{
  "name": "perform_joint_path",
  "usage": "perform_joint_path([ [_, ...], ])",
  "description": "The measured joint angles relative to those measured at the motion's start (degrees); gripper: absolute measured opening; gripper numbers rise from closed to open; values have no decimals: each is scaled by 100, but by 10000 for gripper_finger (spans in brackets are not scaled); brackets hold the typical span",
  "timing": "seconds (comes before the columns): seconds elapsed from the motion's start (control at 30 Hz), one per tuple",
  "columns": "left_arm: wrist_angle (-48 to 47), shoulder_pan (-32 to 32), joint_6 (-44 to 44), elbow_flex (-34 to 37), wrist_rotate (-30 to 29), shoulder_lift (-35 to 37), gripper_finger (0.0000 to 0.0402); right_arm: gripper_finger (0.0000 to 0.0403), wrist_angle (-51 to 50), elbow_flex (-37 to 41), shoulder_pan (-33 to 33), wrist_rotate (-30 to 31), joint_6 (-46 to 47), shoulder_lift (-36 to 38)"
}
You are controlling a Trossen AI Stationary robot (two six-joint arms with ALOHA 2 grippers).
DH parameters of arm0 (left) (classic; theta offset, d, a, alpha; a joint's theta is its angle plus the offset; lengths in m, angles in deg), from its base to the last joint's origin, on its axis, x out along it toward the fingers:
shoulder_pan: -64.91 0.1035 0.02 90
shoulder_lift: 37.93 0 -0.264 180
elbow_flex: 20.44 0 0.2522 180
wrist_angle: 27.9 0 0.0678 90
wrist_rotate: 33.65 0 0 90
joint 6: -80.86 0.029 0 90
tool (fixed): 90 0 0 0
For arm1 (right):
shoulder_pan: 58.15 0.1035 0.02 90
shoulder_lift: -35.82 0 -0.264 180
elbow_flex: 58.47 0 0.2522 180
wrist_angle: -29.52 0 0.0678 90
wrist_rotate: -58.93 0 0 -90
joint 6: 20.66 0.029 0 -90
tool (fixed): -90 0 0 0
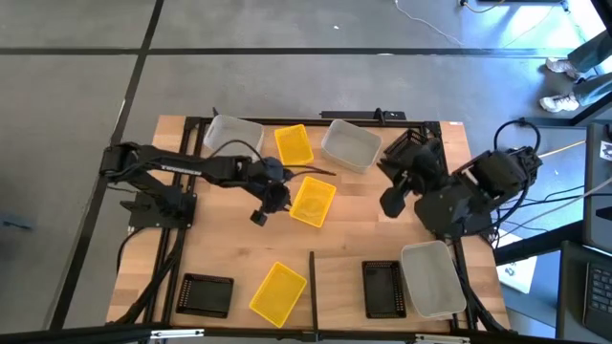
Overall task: Stack baskets on shelf by color
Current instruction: Put the middle yellow bin on the shelf
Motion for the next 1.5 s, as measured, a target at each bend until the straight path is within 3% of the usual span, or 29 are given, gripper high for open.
perform_joint_path([
  [0.3,493,-257,23,-27,-400,-818,71,53,3,4,-236,-162,-379,118],
  [0.93,496,-258,-459,-25,-73,-1108,71,53,3,4,-285,-279,-406,123],
  [1.5,538,-264,-447,-26,-383,-1396,71,53,3,4,-285,-409,-406,123],
])
